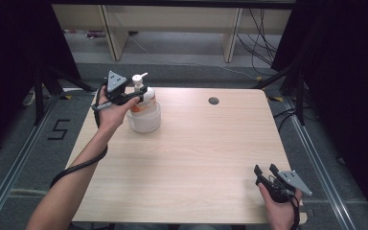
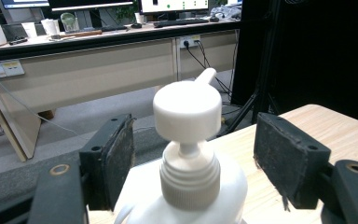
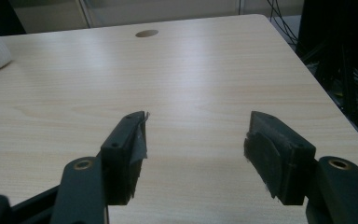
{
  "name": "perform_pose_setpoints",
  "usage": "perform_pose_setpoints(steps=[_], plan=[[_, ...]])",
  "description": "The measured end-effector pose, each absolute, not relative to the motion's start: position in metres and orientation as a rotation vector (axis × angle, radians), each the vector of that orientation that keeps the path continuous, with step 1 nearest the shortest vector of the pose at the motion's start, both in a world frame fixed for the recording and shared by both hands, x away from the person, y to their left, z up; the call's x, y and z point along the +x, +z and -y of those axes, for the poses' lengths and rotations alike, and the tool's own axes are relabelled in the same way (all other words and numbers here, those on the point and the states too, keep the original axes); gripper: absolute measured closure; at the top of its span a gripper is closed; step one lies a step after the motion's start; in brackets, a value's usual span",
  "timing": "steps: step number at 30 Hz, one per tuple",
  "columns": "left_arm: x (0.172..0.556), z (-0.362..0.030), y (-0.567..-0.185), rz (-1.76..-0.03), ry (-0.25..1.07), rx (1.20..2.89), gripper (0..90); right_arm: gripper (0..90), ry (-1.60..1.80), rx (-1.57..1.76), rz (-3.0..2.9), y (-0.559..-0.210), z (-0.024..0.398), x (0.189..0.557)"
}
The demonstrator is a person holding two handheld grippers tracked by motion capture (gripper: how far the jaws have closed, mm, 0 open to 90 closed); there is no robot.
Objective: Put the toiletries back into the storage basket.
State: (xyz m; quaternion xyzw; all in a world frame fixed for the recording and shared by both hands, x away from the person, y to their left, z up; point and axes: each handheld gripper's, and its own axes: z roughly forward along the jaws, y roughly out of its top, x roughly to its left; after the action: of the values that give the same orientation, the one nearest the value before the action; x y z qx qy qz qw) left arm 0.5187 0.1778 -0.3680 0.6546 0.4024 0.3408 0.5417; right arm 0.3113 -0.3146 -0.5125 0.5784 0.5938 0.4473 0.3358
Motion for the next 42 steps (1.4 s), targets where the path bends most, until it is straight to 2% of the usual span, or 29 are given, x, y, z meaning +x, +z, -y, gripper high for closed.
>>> perform_pose_setpoints(steps=[20, 42], plan=[[0.479, -0.194, -0.378, -0.96, 0.766, 1.552, 27.0, 38.5, 1.186, 1.509, -1.556, -0.512, 0.314, 0.311], [0.425, -0.224, -0.424, -1.003, 0.74, 1.55, 26.7, 38.5, 1.176, 1.477, -1.554, -0.513, 0.315, 0.312]])
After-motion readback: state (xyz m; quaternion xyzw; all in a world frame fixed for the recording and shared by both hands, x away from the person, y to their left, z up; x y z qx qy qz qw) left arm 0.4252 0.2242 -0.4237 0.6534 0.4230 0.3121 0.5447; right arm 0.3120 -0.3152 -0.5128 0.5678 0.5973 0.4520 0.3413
